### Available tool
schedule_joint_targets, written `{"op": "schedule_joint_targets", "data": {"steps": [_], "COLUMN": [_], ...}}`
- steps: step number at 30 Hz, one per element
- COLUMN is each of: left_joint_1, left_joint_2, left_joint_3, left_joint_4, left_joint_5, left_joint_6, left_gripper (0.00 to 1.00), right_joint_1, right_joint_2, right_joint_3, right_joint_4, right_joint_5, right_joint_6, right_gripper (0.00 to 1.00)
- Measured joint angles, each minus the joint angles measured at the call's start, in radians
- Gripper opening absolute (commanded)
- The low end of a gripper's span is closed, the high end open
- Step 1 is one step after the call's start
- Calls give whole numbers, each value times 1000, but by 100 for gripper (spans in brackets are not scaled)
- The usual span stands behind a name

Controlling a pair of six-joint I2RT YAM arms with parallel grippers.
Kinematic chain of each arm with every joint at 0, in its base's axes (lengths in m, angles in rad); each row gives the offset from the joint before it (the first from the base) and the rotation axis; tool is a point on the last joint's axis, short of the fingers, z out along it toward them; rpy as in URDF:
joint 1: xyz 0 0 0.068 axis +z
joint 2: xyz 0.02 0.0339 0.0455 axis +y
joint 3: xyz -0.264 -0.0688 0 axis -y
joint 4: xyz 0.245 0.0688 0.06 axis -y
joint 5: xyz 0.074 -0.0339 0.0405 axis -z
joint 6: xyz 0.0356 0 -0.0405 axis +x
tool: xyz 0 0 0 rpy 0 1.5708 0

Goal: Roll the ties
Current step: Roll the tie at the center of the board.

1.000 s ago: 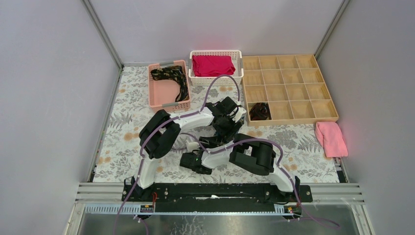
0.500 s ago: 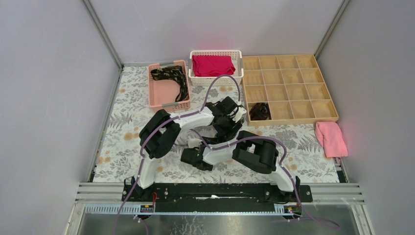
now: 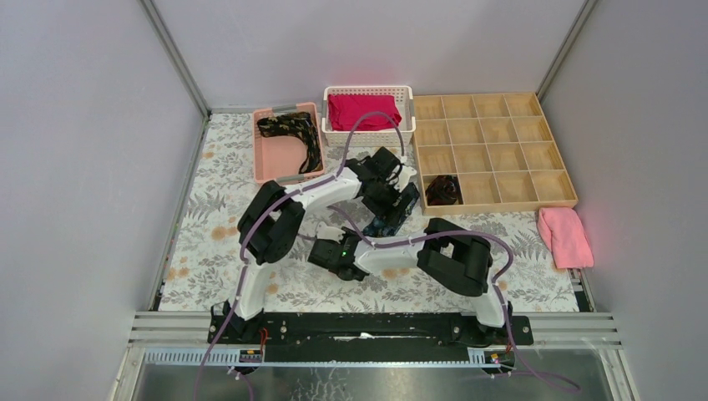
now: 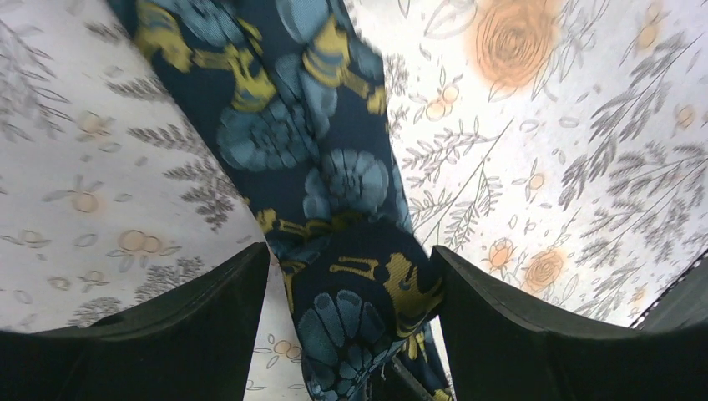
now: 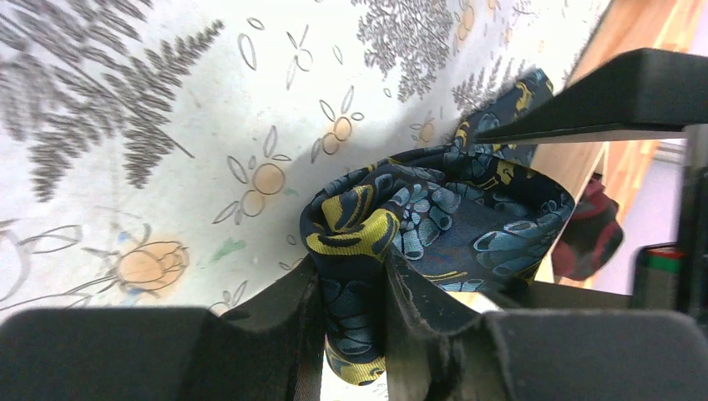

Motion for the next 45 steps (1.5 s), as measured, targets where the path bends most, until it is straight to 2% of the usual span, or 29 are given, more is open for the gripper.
{"op": "schedule_joint_targets", "data": {"steps": [7,12,25,33,36,40,43,45], "left_joint_1": [42,64,87,90,91,78,59,36], "left_joint_2": [-38,-113,-344,-536,-644,-811,-865,-869], "left_joint_3": [43,33,-24,-171,-284,-476,-567,-616], "left_joint_4": [3,18,51,103,182,253,301,341], "left_joint_5": [-1,-90,-645,-912,-938,-858,-779,-719], "left_joint_6": [-43,-82,-248,-320,-330,-328,-331,-329], "left_gripper": [79,79,79,79,79,80,90,93], "right_joint_1": [-6,-39,-281,-472,-530,-655,-737,-768], "right_joint_2": [-64,-127,-281,-268,-241,-196,-148,-109], "right_joint_3": [-2,-21,-134,-158,-158,-158,-155,-146], "right_joint_4": [27,52,135,197,209,230,270,280], "right_joint_5": [-163,-320,-938,-1338,-1495,-1683,-1804,-1858], "right_joint_6": [28,60,134,147,148,217,277,306], "right_gripper": [19,20,20,21,22,23,23,23]}}
